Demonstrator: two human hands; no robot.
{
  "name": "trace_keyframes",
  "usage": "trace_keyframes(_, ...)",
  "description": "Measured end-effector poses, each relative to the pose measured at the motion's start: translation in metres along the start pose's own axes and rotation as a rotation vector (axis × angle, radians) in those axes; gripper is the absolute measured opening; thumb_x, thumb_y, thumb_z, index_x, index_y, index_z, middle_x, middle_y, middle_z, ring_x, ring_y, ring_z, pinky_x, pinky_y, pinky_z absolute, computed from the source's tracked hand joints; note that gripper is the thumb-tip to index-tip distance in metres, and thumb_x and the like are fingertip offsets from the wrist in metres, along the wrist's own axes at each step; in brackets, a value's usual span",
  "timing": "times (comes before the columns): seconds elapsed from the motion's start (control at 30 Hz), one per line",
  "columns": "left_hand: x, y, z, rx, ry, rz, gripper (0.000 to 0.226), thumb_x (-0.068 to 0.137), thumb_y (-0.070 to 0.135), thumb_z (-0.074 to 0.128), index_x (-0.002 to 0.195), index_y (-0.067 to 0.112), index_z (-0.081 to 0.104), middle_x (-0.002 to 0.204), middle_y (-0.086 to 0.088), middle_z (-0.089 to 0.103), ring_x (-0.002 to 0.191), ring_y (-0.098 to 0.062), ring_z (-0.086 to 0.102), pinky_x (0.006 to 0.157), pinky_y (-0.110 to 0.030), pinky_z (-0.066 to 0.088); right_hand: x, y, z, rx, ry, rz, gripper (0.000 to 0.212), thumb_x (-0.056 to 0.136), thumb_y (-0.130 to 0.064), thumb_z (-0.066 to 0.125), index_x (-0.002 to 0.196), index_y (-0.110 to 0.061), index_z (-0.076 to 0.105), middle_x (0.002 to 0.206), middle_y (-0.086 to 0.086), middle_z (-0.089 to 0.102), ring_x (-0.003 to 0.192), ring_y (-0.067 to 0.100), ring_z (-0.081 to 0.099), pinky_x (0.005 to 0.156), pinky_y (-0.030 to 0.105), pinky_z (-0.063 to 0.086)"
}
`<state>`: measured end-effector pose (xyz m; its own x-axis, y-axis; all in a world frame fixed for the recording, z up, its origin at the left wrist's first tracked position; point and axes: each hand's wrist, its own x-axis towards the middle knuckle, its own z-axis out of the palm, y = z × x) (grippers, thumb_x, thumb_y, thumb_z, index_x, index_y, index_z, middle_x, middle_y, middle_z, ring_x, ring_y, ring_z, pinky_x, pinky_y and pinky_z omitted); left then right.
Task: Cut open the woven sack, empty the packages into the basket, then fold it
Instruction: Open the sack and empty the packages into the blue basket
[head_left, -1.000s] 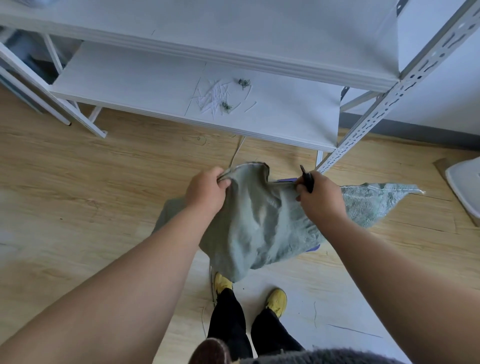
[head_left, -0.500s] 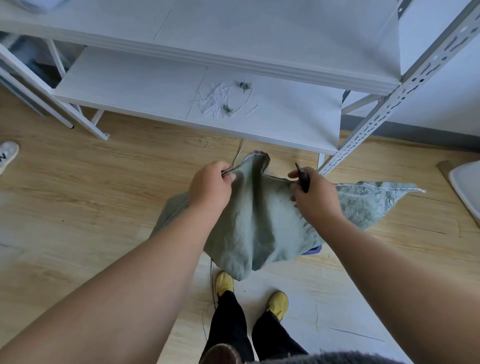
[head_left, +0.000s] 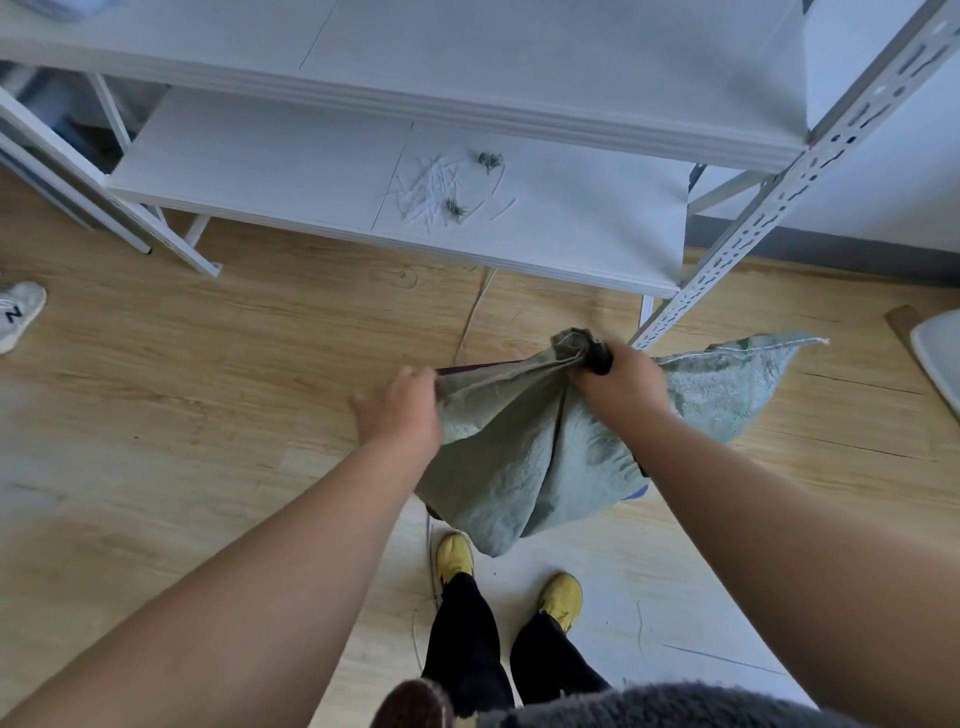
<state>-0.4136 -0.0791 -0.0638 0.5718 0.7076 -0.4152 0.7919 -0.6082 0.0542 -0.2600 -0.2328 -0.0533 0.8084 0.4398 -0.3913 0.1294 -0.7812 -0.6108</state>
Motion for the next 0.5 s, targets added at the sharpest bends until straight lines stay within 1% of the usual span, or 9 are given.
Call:
trace_keyframes(0.07,-0.002,-0.024,0.004,0.030,-0.002,-0.149,0.031,0.089,0.014,0.057,0.118,0.026,0.057,0.119,-0.003,0.059,0.111,-0.029,0.056,0.087,-0.041,0.044,0.005,0.002,-0.006,0.003,0.030,0.026,0.013,0.091,-0.023,0.059,0.102,-0.017,0.062,0.076,0.000,0.058,0.069,0.020,0.053,0.053,0.026,0.036)
trace_keyframes(0.13,0.002,-0.031,-0.002,-0.068,0.018,-0.192,0.020,0.091,0.012,0.051,0.105,0.019,0.063,0.100,-0.007,0.065,0.092,-0.030,0.060,0.071,-0.034,0.044,0.009,0.002,-0.011,0.017,0.062,0.048,0.017,0.091,-0.023,0.060,0.106,-0.016,0.062,0.082,0.003,0.059,0.075,0.024,0.053,0.062,0.028,0.038)
trace_keyframes(0.17,0.003,-0.028,-0.008,-0.134,0.050,-0.162,0.014,0.090,0.013,0.051,0.098,0.016,0.063,0.092,-0.009,0.065,0.084,-0.030,0.059,0.066,-0.033,0.041,0.010,0.002,-0.012,0.024,0.078,0.056,0.017,0.091,-0.023,0.060,0.107,-0.016,0.062,0.084,0.003,0.058,0.076,0.024,0.052,0.063,0.028,0.038)
trace_keyframes(0.23,0.005,-0.012,-0.017,-0.255,0.092,-0.034,0.008,0.089,0.016,0.053,0.093,0.015,0.060,0.089,-0.011,0.066,0.082,-0.032,0.059,0.064,-0.033,0.041,0.009,0.001,-0.013,0.037,0.103,0.072,0.015,0.091,-0.023,0.061,0.105,-0.017,0.062,0.082,0.002,0.057,0.075,0.023,0.051,0.056,0.026,0.034)
trace_keyframes(0.3,0.001,0.005,-0.017,-0.287,-0.079,0.119,0.007,0.091,0.020,0.054,0.096,0.017,0.057,0.096,-0.008,0.066,0.091,-0.032,0.062,0.069,-0.035,0.046,0.007,0.001,-0.011,0.047,0.102,0.071,0.011,0.090,-0.019,0.060,0.101,-0.017,0.061,0.075,0.000,0.055,0.072,0.023,0.052,0.049,0.024,0.031)
trace_keyframes(0.33,-0.001,0.009,-0.015,-0.315,-0.133,0.105,0.005,0.091,0.020,0.054,0.095,0.018,0.056,0.097,-0.007,0.065,0.093,-0.032,0.062,0.072,-0.036,0.048,0.005,0.001,-0.009,0.045,0.089,0.059,0.011,0.089,-0.017,0.060,0.100,-0.017,0.061,0.073,-0.001,0.055,0.070,0.023,0.053,0.049,0.023,0.032)
trace_keyframes(0.37,0.000,0.009,-0.017,-0.359,-0.104,0.073,0.001,0.091,0.018,0.053,0.091,0.018,0.055,0.095,-0.005,0.065,0.091,-0.030,0.062,0.072,-0.036,0.048,0.003,0.001,-0.008,0.043,0.073,0.042,0.011,0.089,-0.017,0.060,0.100,-0.017,0.061,0.073,-0.001,0.055,0.068,0.021,0.053,0.050,0.024,0.034)
trace_keyframes(0.47,0.006,0.005,-0.027,-0.547,0.257,-0.065,0.010,0.092,0.014,0.051,0.093,0.017,0.061,0.086,0.001,0.062,0.080,-0.021,0.057,0.065,-0.032,0.042,0.001,0.001,-0.005,0.054,0.077,0.020,0.011,0.089,-0.018,0.061,0.100,-0.019,0.061,0.073,-0.001,0.056,0.061,0.013,0.050,0.049,0.024,0.035)
trace_keyframes(0.5,0.005,0.006,-0.030,-0.552,0.245,-0.036,0.008,0.093,0.015,0.052,0.092,0.018,0.060,0.086,0.001,0.061,0.079,-0.021,0.056,0.065,-0.030,0.040,0.001,0.002,-0.005,0.057,0.082,0.021,0.010,0.089,-0.017,0.060,0.099,-0.019,0.060,0.072,-0.001,0.056,0.060,0.011,0.050,0.048,0.023,0.034)
